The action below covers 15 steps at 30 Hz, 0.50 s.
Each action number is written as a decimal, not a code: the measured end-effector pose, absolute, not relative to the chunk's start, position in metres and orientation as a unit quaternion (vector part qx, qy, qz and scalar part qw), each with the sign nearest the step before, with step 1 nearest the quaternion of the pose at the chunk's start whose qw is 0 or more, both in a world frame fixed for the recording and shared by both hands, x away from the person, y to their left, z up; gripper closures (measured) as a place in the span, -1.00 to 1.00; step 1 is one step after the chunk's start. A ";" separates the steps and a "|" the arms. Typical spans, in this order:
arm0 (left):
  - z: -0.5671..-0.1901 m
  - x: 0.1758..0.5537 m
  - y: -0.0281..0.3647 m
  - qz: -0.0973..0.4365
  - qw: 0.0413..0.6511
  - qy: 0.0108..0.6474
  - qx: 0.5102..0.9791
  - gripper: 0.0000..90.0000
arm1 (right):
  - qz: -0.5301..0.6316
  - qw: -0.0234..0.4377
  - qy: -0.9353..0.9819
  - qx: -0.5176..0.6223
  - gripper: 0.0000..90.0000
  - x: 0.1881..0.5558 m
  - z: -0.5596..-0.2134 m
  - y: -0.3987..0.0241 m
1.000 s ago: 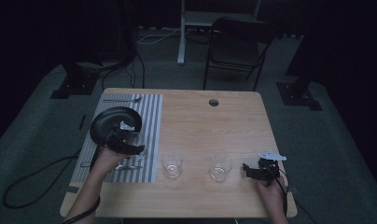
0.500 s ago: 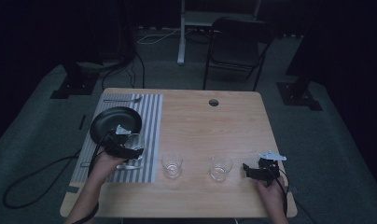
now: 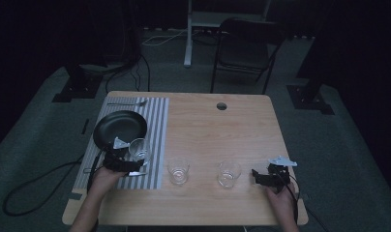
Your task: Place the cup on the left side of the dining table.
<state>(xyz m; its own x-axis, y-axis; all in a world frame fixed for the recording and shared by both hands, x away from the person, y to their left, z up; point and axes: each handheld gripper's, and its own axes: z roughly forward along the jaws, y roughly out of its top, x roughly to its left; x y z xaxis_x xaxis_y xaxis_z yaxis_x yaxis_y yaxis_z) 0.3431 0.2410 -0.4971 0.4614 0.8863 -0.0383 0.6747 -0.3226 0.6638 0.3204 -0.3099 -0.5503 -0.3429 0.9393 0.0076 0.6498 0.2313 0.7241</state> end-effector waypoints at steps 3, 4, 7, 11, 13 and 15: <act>-0.500 0.339 0.243 0.167 0.311 0.496 0.793 -0.77 | 0.325 0.223 0.752 0.528 -0.70 0.320 -0.550 -0.310; -0.501 0.338 0.244 0.170 0.309 0.499 0.791 -0.77 | 0.325 0.223 0.752 0.528 -0.70 0.320 -0.550 -0.310; -0.503 0.334 0.246 0.170 0.307 0.502 0.791 -0.77 | 0.325 0.223 0.752 0.528 -0.70 0.320 -0.550 -0.310; -0.506 0.328 0.248 0.173 0.301 0.504 0.791 -0.77 | 0.325 0.223 0.752 0.528 -0.70 0.320 -0.550 -0.310; -0.507 0.325 0.250 0.176 0.300 0.504 0.790 -0.77 | 0.325 0.222 0.752 0.529 -0.70 0.320 -0.550 -0.310; -0.508 0.322 0.251 0.178 0.300 0.504 0.790 -0.77 | 0.325 0.222 0.752 0.529 -0.70 0.320 -0.550 -0.310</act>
<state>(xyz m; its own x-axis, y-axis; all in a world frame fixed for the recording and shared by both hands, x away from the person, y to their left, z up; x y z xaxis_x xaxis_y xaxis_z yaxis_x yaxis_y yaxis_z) 0.3221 0.2506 -0.5076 0.4280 0.9035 -0.0214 0.6896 -0.3112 0.6539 0.3203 -0.3098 -0.5502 -0.3418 0.9397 0.0089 0.6509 0.2299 0.7235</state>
